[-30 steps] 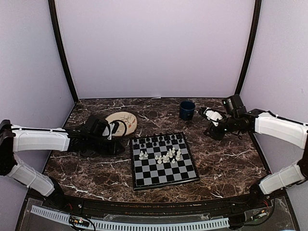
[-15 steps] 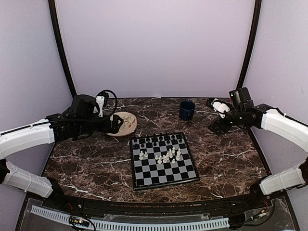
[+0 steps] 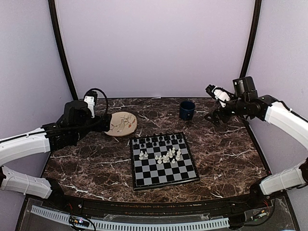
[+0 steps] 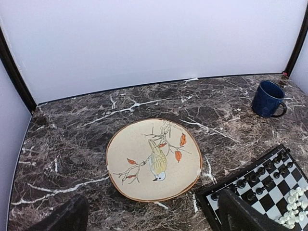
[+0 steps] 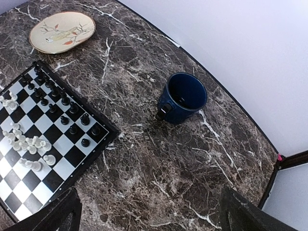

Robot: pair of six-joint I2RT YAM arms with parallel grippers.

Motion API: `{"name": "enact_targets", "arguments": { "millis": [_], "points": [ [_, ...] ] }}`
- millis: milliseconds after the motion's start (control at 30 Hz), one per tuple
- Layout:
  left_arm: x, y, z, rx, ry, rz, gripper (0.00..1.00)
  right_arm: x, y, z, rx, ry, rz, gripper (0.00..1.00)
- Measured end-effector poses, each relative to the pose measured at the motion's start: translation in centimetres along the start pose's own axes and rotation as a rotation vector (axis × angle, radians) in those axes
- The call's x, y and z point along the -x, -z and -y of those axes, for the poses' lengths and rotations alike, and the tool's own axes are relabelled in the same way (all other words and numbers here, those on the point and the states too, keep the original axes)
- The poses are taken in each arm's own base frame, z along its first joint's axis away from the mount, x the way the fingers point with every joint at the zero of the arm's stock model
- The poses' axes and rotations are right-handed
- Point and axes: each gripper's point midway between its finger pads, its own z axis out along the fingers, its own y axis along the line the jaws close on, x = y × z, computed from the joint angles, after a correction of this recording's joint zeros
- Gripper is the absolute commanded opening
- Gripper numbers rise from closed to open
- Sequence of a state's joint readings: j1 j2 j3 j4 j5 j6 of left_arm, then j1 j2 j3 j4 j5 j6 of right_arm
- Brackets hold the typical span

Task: Set up the chess pieces on the board
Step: Pick up the rook from the chessboard.

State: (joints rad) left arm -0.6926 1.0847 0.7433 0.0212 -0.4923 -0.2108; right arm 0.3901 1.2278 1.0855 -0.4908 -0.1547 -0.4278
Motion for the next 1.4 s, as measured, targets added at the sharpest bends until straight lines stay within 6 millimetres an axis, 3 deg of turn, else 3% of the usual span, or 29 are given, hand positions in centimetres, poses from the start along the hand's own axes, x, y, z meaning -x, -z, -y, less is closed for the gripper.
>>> {"name": "enact_targets", "arguments": {
  "millis": [133,233,267,333,400,467,600,767,867,1000,1067,1133,1400],
  "points": [
    [0.4,0.1,2.4,-0.145,-0.036,0.006,0.38,-1.4,-1.3,0.8,-0.036,-0.008,-0.063,1.00],
    [-0.5,-0.2,4.8,-0.267,-0.068,-0.046,0.26,-2.7,-2.0,0.9,-0.017,-0.081,-0.041,0.98],
    [-0.9,-0.4,5.6,-0.299,-0.072,-0.075,0.30,-3.6,-2.1,0.9,0.002,-0.123,-0.028,0.96],
    [-2.1,-0.9,7.5,-0.364,-0.087,-0.144,0.67,-6.3,-2.6,0.4,0.061,-0.208,-0.033,0.95],
    [-3.5,-1.0,9.1,-0.403,-0.097,-0.211,0.97,-7.6,-2.8,-0.1,0.088,-0.232,-0.043,0.94],
    [-4.9,-0.4,10.6,-0.446,-0.105,-0.275,0.99,-9.4,-3.1,-1.2,0.130,-0.264,-0.049,0.94],
    [-5.8,0.6,11.8,-0.473,-0.105,-0.339,0.99,-10.8,-2.6,-1.6,0.160,-0.310,-0.026,0.94],
    [-6.3,0.8,11.7,-0.457,-0.120,-0.357,0.99,-9.6,-1.5,-0.1,0.125,-0.308,0.054,0.94],
    [-6.2,0.1,10.1,-0.342,-0.150,-0.356,0.99,-9.0,-1.2,0.2,0.124,-0.302,0.083,0.94],
    [-5.5,-2.4,8.9,-0.183,-0.221,-0.385,0.72,-8.6,-1.1,0.0,0.141,-0.297,0.100,0.91],
    [-5.9,-3.7,9.3,-0.168,-0.235,-0.416,0.42,-8.6,-1.1,-0.1,0.146,-0.294,0.104,0.88],
    [-7.1,-4.3,10.0,-0.205,-0.256,-0.462,0.22,-8.5,-1.1,-0.2,0.152,-0.289,0.110,0.84],
    [-10.4,-2.1,14.6,-0.504,-0.234,-0.609,0.23,-8.8,-1.4,-0.7,0.177,-0.270,0.108,0.78]
  ]
}}
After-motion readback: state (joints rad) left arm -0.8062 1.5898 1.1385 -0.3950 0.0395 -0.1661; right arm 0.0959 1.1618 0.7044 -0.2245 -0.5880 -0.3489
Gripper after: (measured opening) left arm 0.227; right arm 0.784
